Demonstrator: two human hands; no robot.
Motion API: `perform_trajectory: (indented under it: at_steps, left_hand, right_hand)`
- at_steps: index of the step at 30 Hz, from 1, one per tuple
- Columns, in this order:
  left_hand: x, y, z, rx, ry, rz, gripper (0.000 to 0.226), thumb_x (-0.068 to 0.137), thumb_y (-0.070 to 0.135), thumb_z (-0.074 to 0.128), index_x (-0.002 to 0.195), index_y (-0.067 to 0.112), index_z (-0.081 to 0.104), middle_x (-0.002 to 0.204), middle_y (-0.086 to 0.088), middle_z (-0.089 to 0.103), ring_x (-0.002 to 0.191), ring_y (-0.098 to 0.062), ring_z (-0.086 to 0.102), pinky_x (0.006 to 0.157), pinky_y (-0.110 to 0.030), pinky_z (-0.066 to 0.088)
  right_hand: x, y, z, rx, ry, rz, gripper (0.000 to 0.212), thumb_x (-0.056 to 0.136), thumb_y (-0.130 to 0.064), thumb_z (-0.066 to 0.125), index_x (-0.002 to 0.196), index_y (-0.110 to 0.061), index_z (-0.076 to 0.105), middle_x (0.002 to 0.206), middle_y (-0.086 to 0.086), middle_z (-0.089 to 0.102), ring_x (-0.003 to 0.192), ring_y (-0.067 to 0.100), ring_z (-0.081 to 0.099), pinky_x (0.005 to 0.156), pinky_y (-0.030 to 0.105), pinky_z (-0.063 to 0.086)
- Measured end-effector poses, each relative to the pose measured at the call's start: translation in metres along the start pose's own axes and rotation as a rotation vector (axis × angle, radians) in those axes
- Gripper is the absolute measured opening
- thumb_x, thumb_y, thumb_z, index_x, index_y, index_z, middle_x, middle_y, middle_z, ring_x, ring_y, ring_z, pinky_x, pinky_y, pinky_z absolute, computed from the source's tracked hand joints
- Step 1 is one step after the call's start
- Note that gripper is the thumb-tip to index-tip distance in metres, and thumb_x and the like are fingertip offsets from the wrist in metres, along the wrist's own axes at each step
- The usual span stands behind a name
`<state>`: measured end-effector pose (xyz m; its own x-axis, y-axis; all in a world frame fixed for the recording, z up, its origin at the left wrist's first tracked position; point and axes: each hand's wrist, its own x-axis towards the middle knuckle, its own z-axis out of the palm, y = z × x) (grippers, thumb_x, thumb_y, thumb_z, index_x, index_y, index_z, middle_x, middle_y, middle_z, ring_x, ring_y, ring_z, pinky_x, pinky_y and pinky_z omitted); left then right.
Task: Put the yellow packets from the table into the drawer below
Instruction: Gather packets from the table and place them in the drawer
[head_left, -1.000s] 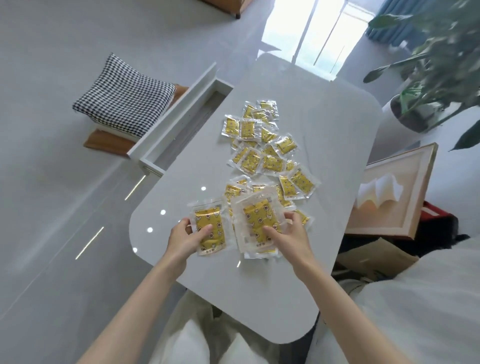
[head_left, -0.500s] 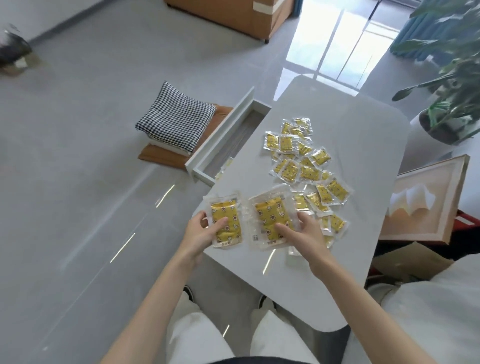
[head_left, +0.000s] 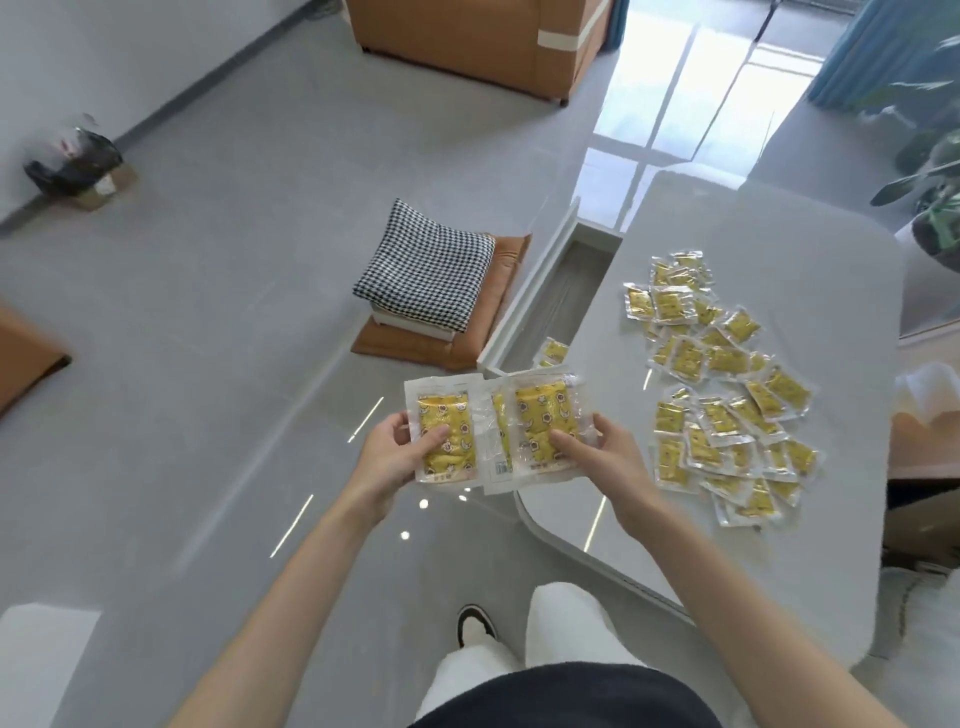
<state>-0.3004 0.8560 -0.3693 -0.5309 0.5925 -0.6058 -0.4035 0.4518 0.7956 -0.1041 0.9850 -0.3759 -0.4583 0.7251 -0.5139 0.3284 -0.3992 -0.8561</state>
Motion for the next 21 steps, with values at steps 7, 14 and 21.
perform_trajectory:
  at_steps: [7,14,21]
  left_hand:
    - [0.054,0.044,-0.047,0.014,-0.011,0.009,0.024,0.083,0.009,0.070,0.104,0.013,0.058,0.096,-0.003,0.071,0.083,-0.018,0.070,0.072,-0.035,0.058]
    - [0.141,0.092,-0.070,0.091,-0.075,-0.001,0.026,0.083,0.008,0.070,0.105,0.011,0.058,0.095,-0.004,0.070,0.082,-0.019,0.069,0.073,-0.038,0.058]
    - [0.239,0.165,-0.101,0.180,-0.127,-0.021,0.027,0.081,0.011,0.073,0.104,0.013,0.059,0.105,-0.006,0.071,0.092,-0.023,0.070,0.078,-0.041,0.058]
  right_hand:
    - [0.041,-0.028,0.068,0.076,0.021,0.023,0.016,0.087,-0.012,0.068,0.100,-0.020,0.063,0.098,0.004,0.073,0.087,0.017,0.071,0.077,0.026,0.056]
    - [0.127,-0.058,0.121,0.133,0.077,0.080,0.025,0.085,-0.021,0.072,0.108,-0.015,0.064,0.100,0.006,0.074,0.093,0.024,0.071,0.091,0.048,0.054]
    - [0.214,-0.107,0.165,0.204,0.125,0.120,0.077,0.064,-0.050,0.080,0.128,-0.016,0.054,0.116,0.001,0.068,0.106,0.021,0.066,0.098,0.048,0.049]
